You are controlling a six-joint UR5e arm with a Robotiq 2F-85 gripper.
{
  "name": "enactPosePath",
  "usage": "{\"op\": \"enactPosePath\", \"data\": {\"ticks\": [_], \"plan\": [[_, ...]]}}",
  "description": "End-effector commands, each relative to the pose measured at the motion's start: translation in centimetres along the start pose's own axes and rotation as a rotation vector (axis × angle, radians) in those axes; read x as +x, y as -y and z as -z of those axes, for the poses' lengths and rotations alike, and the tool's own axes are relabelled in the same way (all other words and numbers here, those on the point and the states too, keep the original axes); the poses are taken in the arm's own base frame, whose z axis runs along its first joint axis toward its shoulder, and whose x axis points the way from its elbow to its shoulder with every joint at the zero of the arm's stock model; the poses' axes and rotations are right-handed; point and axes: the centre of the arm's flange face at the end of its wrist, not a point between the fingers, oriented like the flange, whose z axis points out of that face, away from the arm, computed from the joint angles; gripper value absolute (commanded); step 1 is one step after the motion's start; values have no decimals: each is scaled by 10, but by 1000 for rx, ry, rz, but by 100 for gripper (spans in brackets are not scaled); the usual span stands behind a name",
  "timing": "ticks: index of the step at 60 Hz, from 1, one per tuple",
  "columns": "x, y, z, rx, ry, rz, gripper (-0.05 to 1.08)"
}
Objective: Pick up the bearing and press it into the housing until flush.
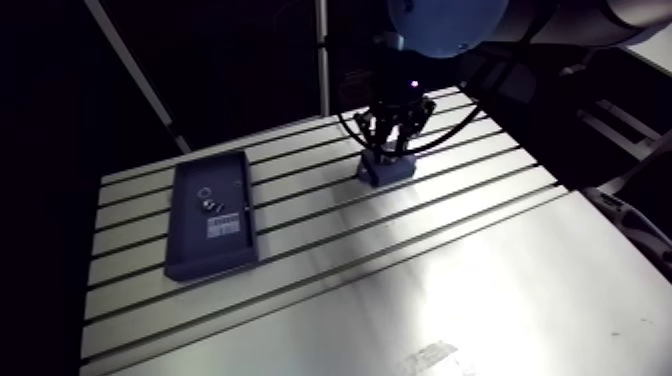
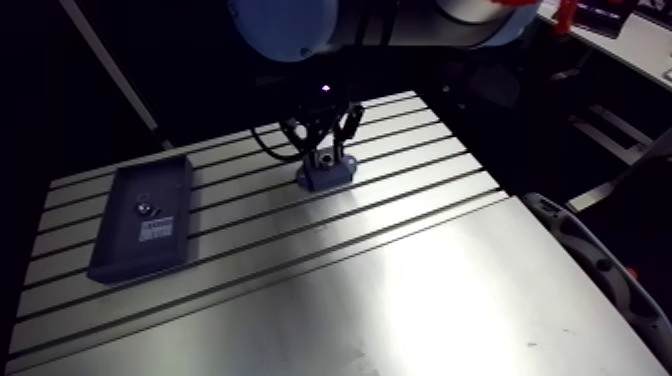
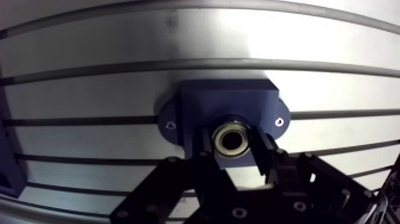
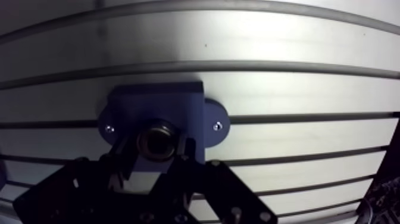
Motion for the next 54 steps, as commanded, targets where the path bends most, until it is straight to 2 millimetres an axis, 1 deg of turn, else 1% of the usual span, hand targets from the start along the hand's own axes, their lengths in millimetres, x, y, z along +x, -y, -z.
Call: {"op": "enactPosePath", "data": {"ticks": [1, 9, 12, 13, 14, 15, 18, 19, 20, 21, 22, 24, 28, 42, 44, 51, 54], "plan": [[0, 0, 0, 0, 0, 1, 69], [-1, 0, -1, 1, 2, 1, 69], [-2, 1, -2, 2, 4, 0, 67], [-3, 1, -2, 2, 6, 2, 62], [-3, 1, -2, 2, 6, 2, 62], [-2, 2, -2, 2, 6, 3, 59], [-3, 1, -2, 2, 6, 2, 58], [-3, 1, -2, 4, 7, 2, 55], [-3, 1, -2, 4, 7, 2, 55], [-3, 2, -3, 5, 8, 2, 44], [-3, 2, -3, 5, 8, 2, 44], [-3, 2, -2, 5, 8, 3, 2], [-4, 2, -1, 3, 5, 2, 0], [-3, 0, 7, -2, -10, -2, 0], [-4, 0, 13, -7, -21, -1, 0], [-4, 0, 19, -10, -30, -2, 0], [-4, 0, 24, -13, -38, -2, 0]]}}
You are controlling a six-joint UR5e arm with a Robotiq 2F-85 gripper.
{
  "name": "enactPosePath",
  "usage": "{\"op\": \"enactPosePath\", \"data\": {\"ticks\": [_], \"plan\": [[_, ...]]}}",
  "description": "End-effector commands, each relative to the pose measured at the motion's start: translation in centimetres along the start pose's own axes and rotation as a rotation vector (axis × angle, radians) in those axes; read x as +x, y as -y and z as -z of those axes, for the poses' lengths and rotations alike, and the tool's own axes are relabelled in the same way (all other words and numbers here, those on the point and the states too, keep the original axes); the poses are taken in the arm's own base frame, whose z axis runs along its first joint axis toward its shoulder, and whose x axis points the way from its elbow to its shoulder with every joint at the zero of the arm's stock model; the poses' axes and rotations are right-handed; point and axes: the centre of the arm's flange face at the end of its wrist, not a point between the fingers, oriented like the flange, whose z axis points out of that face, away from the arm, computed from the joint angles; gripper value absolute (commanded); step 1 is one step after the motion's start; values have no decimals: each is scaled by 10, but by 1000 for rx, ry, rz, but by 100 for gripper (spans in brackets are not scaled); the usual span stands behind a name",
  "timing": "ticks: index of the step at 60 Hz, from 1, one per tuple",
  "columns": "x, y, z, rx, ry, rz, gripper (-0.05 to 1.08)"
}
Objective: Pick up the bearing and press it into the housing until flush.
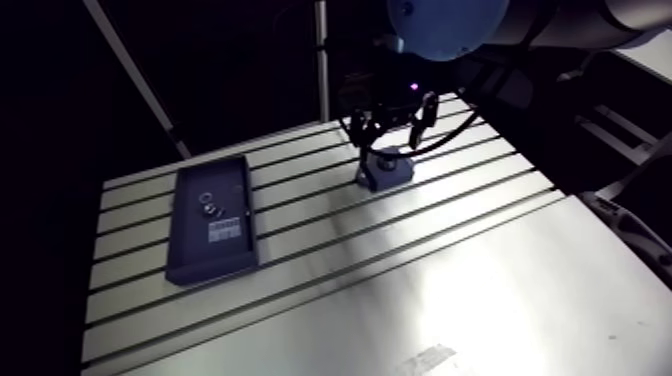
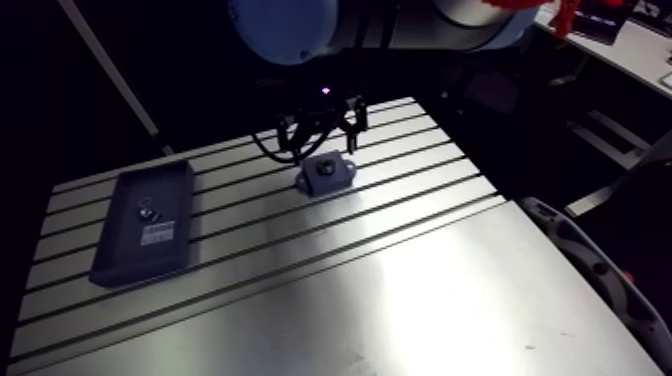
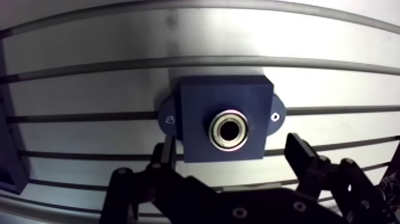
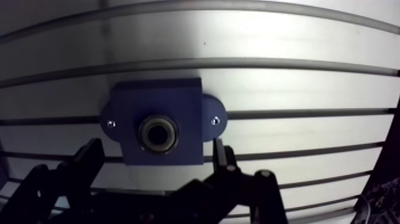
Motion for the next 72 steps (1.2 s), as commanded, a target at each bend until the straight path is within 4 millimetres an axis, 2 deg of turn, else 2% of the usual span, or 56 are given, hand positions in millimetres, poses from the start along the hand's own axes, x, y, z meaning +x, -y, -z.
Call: {"op": "enactPosePath", "data": {"ticks": [1, 11, 12, 13, 14, 15, 16, 17, 18, 19, 20, 21, 22, 23, 24, 25, 28, 30, 42, 72], "plan": [[0, -1, 15, -9, -24, -1, 0], [-2, -1, 25, -12, -36, -2, 1], [-2, -1, 25, -12, -36, -2, 5], [-2, -1, 26, -14, -37, -2, 18], [-2, -1, 26, -14, -37, -2, 18], [-2, -1, 28, -16, -42, -4, 33], [-2, -1, 28, -16, -42, -4, 33], [-2, -1, 31, -21, -44, -4, 52], [-2, -1, 31, -21, -44, -4, 52], [-3, -2, 32, -28, -44, -3, 67], [-3, -2, 32, -28, -44, -3, 67], [-3, -2, 33, -33, -42, -3, 73], [-3, -2, 33, -33, -42, -3, 73], [-4, -3, 32, -39, -39, -3, 79], [-4, -3, 32, -39, -39, -3, 79], [-5, -3, 31, -44, -36, -5, 84], [-4, -4, 33, -46, -40, -5, 89], [-4, -3, 32, -38, -41, -6, 95], [-5, -3, 29, -43, -37, -11, 102], [-6, -2, 18, -25, -20, -14, 107]]}}
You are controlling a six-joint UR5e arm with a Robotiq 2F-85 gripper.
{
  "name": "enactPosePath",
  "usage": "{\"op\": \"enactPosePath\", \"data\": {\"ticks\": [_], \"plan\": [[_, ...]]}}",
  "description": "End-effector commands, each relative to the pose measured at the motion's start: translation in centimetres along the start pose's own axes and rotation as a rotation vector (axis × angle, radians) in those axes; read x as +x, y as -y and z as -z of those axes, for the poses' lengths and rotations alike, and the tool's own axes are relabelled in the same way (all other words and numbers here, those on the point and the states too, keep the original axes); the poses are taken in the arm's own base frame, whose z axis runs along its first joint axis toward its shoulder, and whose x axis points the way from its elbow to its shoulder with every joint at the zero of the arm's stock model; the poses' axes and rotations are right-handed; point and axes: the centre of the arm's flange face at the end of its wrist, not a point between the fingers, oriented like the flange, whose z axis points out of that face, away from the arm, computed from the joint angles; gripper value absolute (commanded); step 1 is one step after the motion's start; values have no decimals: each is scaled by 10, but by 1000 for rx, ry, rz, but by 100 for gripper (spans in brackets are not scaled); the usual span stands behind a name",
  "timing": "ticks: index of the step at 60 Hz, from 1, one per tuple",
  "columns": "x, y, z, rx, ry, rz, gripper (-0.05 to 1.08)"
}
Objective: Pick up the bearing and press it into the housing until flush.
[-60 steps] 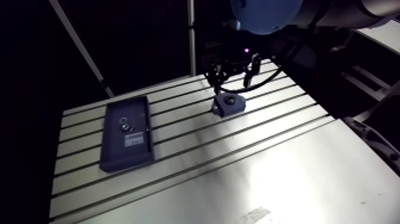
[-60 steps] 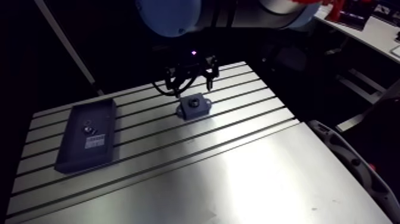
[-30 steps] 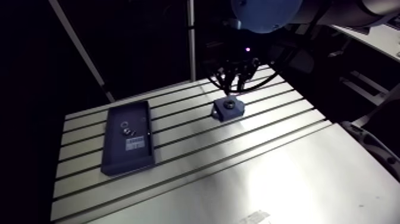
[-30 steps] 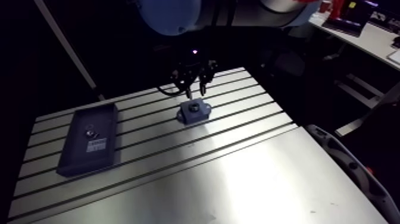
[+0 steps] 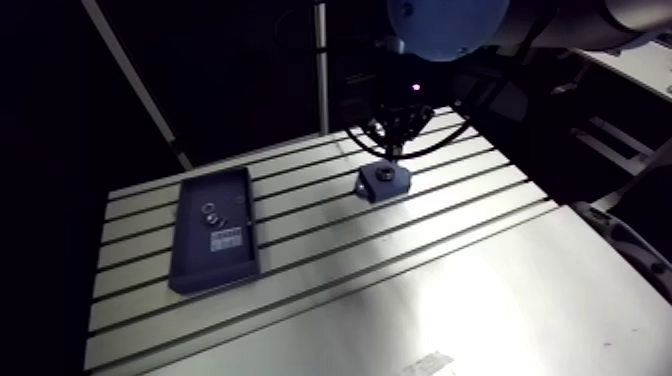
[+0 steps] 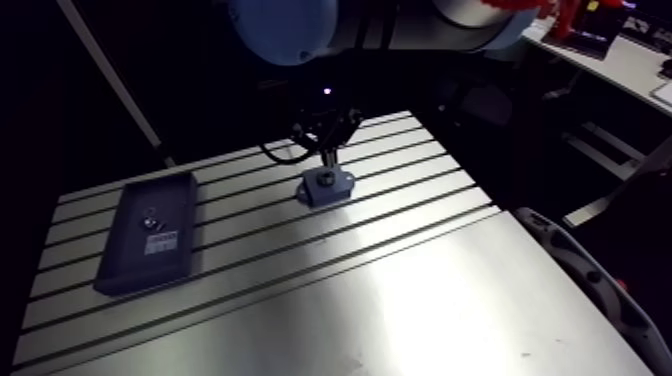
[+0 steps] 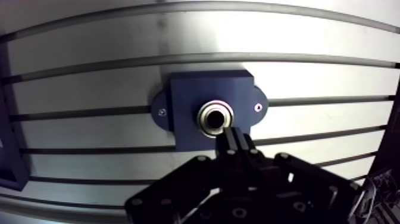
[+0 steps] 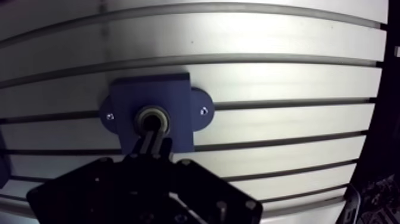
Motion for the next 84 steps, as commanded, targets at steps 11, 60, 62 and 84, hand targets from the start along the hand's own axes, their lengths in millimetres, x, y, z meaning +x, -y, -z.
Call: {"op": "enactPosePath", "data": {"ticks": [11, 60, 62, 84], "plan": [[-2, 1, -6, 7, 10, 3, 107], [3, 3, -23, 18, 25, 4, 107], [3, 3, -23, 19, 25, 4, 107], [3, 3, -24, 19, 25, 6, 107]]}}
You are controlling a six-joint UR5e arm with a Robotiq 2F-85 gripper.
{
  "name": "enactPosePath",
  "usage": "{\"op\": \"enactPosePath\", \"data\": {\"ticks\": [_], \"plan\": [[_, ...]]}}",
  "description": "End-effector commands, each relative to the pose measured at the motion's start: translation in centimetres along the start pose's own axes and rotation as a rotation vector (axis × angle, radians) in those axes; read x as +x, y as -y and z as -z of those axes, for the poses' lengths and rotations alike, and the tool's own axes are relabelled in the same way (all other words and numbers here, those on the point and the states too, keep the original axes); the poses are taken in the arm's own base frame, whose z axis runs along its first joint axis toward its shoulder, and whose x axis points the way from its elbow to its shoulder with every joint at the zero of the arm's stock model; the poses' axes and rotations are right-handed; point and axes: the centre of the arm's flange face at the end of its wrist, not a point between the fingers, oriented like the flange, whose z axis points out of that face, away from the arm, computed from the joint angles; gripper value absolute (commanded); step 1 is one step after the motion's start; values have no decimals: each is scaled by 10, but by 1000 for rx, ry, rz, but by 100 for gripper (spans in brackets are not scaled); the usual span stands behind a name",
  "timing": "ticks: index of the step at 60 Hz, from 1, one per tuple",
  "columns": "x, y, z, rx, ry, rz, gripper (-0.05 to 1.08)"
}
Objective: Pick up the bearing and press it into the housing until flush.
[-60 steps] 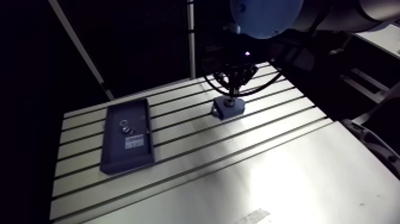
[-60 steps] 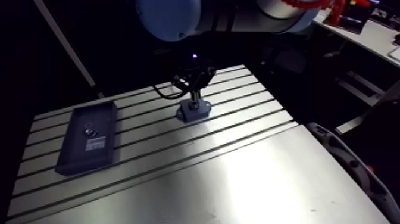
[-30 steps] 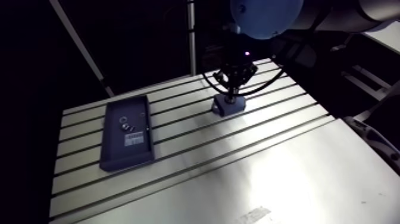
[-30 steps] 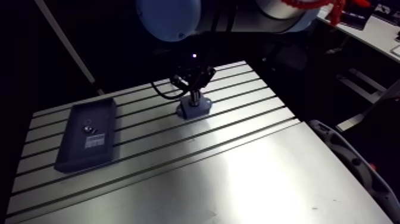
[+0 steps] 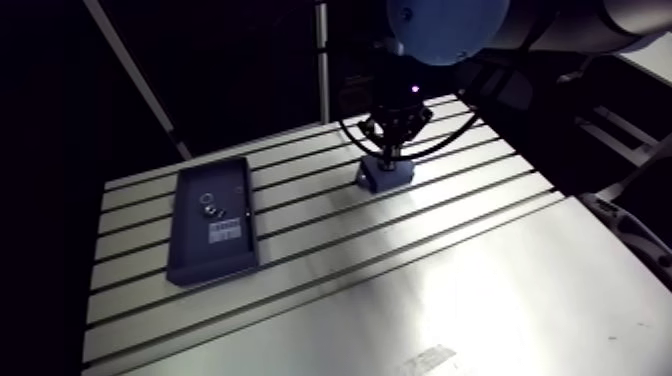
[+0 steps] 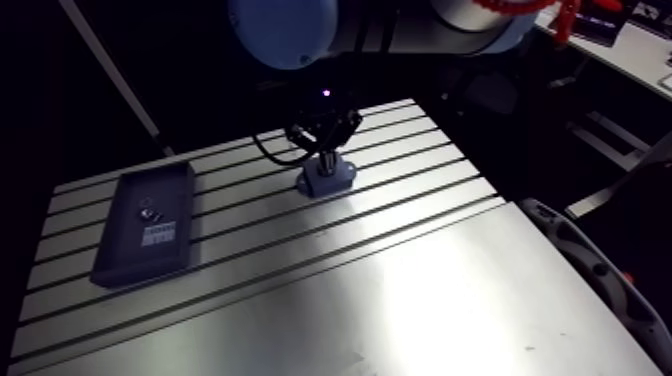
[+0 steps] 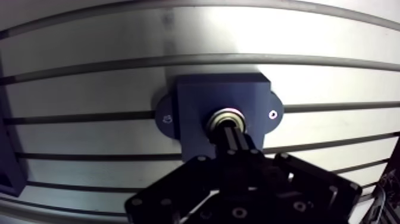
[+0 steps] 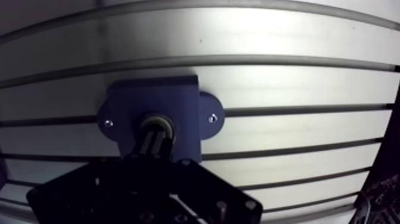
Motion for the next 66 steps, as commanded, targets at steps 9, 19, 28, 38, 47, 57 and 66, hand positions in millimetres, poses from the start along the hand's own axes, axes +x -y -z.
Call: {"op": "enactPosePath", "data": {"ticks": [9, 19, 28, 38, 47, 57, 66], "plan": [[1, 0, -3, 2, 4, 2, 107], [1, 0, -3, 1, 4, 3, 107], [1, 0, -3, 0, 3, 3, 107], [1, 0, -2, 1, 1, 3, 107], [2, 0, 0, 6, -6, 3, 107], [3, 1, 1, 8, -12, 6, 107], [4, 2, 1, 8, -12, 9, 107]]}}
